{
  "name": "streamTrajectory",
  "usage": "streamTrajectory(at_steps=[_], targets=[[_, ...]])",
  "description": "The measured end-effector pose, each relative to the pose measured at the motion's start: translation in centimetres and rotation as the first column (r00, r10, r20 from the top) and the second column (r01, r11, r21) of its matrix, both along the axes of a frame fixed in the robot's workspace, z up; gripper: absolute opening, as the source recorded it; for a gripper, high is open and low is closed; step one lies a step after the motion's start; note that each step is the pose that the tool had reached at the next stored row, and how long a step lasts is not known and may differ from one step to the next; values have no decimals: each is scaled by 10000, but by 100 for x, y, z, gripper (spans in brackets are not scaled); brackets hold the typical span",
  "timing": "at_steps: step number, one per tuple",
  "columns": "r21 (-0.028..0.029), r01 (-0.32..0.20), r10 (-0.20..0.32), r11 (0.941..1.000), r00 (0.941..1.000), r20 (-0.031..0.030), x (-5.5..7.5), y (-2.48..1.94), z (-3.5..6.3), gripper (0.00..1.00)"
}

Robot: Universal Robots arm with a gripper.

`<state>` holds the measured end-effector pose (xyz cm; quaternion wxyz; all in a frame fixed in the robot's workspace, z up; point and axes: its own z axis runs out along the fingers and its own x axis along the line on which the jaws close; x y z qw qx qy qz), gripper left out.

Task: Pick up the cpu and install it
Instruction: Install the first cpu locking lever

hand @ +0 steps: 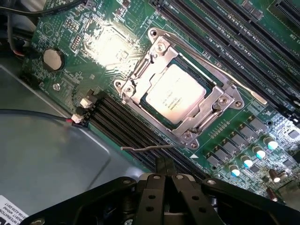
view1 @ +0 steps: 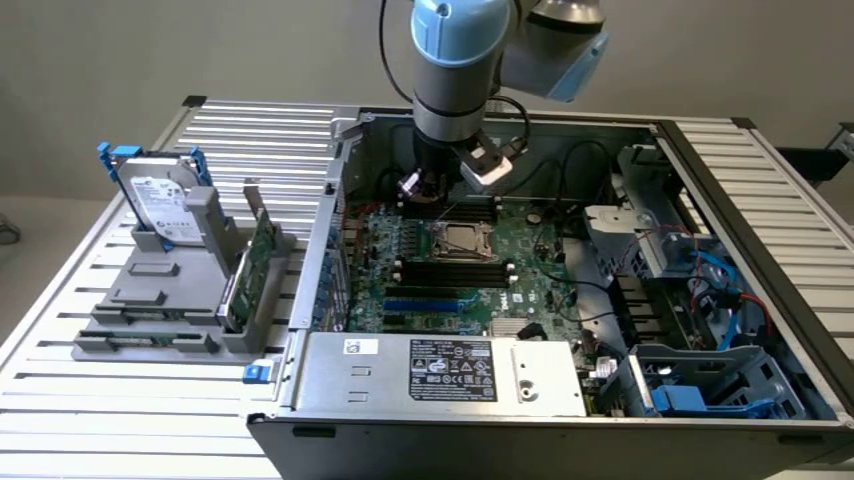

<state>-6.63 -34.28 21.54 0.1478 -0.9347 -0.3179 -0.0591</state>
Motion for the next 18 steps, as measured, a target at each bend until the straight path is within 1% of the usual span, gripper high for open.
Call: streamTrajectory(at_steps=[4, 6, 7, 12, 15, 18], targets=[[-36, -13, 13, 10000, 10000, -1, 1, -35, 1, 11], [-40, -21, 21, 10000, 10000, 14, 2, -43, -2, 11], [-40, -27, 28, 10000, 10000, 40, 3, -44, -6, 11], [-44, -72, 73, 10000, 9997, 212, 3, -48, -23, 11], [-51, -91, 93, 9999, 9995, 289, 3, -49, -32, 11], [-60, -110, 112, 9999, 9992, 379, 3, -49, -44, 11]])
